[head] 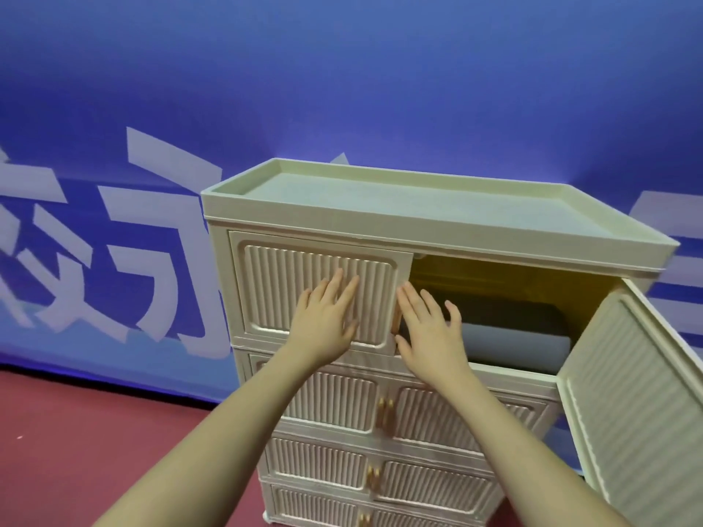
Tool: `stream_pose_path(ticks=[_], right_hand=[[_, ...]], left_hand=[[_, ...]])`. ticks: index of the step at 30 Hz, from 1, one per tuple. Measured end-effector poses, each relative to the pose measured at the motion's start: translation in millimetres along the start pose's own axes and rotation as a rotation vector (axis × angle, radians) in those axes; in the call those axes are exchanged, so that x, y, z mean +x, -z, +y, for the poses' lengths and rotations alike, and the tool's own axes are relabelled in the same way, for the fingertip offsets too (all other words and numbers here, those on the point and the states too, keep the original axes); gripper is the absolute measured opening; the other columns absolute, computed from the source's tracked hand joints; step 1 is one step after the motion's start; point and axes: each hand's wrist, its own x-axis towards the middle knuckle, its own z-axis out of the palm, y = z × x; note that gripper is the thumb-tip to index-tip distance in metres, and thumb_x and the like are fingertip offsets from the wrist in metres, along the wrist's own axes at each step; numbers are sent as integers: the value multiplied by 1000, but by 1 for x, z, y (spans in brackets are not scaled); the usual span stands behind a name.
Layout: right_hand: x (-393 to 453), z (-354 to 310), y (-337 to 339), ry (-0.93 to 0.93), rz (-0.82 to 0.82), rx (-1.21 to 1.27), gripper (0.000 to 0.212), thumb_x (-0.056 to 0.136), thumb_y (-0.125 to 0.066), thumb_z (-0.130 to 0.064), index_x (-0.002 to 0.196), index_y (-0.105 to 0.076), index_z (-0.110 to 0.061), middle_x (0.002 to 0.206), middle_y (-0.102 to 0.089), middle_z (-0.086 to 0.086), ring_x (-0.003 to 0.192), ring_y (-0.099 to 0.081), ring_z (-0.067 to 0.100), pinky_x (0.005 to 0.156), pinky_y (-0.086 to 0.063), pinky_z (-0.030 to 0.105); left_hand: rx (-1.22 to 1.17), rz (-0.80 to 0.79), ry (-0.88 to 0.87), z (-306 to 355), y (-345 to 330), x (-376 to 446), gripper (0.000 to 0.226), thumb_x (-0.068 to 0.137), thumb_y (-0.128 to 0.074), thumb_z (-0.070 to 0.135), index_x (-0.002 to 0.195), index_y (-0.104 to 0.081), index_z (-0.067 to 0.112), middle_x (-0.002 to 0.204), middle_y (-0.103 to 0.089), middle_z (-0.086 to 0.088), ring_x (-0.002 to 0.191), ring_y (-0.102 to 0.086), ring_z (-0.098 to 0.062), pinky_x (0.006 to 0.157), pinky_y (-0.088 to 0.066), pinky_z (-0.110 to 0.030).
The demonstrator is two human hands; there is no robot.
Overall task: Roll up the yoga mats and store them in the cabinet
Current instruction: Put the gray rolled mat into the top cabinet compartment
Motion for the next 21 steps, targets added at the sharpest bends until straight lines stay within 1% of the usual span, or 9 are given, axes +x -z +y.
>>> stream_pose_path(ticks=[2,3,5,7,9,11,15,18,21], right_hand=[[-11,0,13,-48,23,67,68,91,-56,-32,150,-23,-24,157,-21,4,141,-25,23,112,-16,47],[-19,-1,22,-77,45,95,64,92,-55,-32,149,-26,-24,155,-24,4,141,-26,23,111,-16,46],[-37,1,41,-113,123,121,58,92,-56,-30,145,-36,-20,150,-36,6,136,-35,23,108,-23,44],[-58,2,61,-122,210,97,51,91,-56,-29,139,-45,-17,140,-49,7,128,-45,23,103,-31,42],[-78,4,83,-129,275,59,48,88,-53,-29,134,-51,-14,132,-56,7,121,-51,22,100,-31,38],[-98,8,106,-126,307,21,48,86,-53,-29,131,-54,-12,128,-59,7,118,-54,22,98,-28,37],[-139,24,145,-128,327,-67,46,88,-47,-31,129,-56,-12,127,-59,7,118,-53,21,98,-28,36],[-162,47,171,-150,347,-88,44,88,-45,-32,126,-58,-13,127,-59,6,118,-54,22,99,-26,36],[-182,78,188,-187,363,-92,45,89,-41,-36,123,-60,-13,127,-59,6,116,-55,22,98,-25,35]], left_hand=[[-40,33,-10,10,10,-10,67,98,-38,44,153,-3,26,161,-2,-5,146,-10,-22,115,-11,-38],[-59,50,-24,16,16,-17,67,98,-38,44,153,-5,26,161,-4,-5,146,-10,-21,115,-10,-37],[-96,101,-70,28,27,-32,65,98,-42,41,153,-12,24,160,-12,-5,146,-14,-22,115,-12,-37],[-133,176,-141,41,38,-48,63,94,-49,37,150,-26,19,154,-29,-9,141,-29,-26,112,-23,-42],[-178,232,-190,57,47,-60,61,91,-52,35,147,-35,16,149,-39,-11,137,-37,-29,108,-29,-44],[-208,226,-211,79,56,-70,61,93,-51,35,148,-32,17,151,-35,-9,140,-31,-27,111,-24,-43],[-240,177,-254,128,71,-86,61,97,-44,40,151,-21,22,158,-19,-4,145,-15,-21,115,-9,-37],[-235,139,-288,165,75,-95,60,98,-39,44,152,-17,25,159,-14,-1,146,-11,-19,115,-7,-36],[-256,109,-322,200,72,-101,60,97,-31,51,151,-21,25,158,-18,-1,145,-14,-19,114,-10,-37]])
